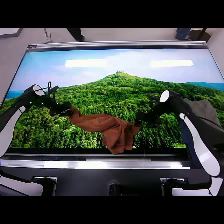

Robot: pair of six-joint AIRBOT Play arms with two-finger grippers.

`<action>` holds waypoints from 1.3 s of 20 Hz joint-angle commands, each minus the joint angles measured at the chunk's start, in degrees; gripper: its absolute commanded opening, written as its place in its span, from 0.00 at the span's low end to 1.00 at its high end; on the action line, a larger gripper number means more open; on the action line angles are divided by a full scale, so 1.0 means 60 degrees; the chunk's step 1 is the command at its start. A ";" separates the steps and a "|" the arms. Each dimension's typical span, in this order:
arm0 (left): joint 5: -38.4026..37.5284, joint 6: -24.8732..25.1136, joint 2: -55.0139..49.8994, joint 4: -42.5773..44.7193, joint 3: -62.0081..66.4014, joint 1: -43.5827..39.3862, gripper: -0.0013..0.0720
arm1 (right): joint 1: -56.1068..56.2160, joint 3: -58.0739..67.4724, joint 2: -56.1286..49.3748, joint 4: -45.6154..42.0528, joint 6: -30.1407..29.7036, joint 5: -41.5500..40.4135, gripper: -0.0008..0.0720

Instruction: Fold the shirts.

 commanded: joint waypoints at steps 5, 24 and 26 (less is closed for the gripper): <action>-0.0062 0.0080 0.0113 -0.0051 0.0000 -0.0284 0.06 | 0.0004 -0.0004 -0.0798 0.0852 0.0688 -0.0769 0.52; 0.3585 -0.0353 0.8524 0.0189 0.4717 0.0226 0.06 | -0.0007 0.4758 0.7588 -0.3424 0.0834 -0.5796 0.08; 0.3931 -0.0353 0.8910 0.0164 0.4721 -0.0120 0.06 | -0.0007 0.4758 0.8178 -0.3304 0.0838 -0.5872 0.08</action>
